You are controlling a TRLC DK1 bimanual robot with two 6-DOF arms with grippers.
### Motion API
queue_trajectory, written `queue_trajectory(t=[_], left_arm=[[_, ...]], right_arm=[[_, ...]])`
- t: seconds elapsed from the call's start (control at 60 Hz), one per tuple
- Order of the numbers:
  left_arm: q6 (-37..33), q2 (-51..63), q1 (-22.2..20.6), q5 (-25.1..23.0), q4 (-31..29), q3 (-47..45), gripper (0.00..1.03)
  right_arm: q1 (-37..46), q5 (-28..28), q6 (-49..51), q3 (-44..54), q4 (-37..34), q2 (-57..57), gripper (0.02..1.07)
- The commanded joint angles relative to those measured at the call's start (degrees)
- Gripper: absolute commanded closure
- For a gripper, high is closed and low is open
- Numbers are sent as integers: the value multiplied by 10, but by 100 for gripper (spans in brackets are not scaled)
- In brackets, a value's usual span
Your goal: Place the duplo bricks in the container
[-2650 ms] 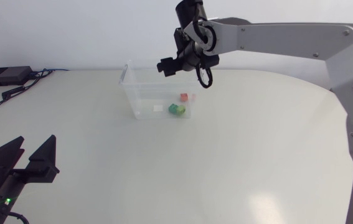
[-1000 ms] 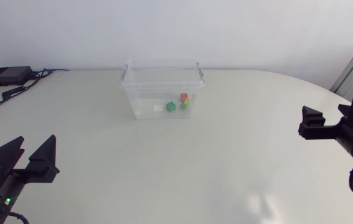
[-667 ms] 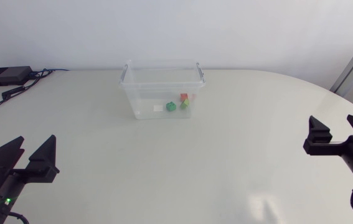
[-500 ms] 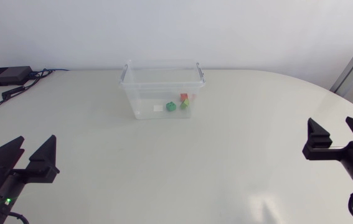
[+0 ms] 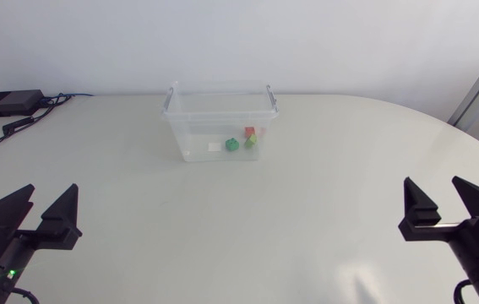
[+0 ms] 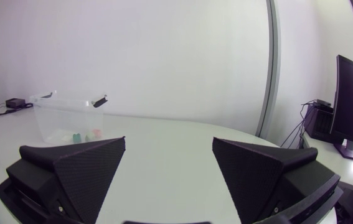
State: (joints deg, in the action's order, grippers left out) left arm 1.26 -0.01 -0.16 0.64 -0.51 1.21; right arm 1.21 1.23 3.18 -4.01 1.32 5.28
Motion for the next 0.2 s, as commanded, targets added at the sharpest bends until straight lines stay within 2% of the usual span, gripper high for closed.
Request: queue_trajectory(t=[0.0, 0.183], left_arm=[[-11, 0, 2, -5, 5, -12, 4], [-13, 0, 2, -6, 5, -12, 4]], right_arm=[[-7, -7, -22, 26, -8, -26, 6], [-12, -12, -32, 40, -13, -53, 6]])
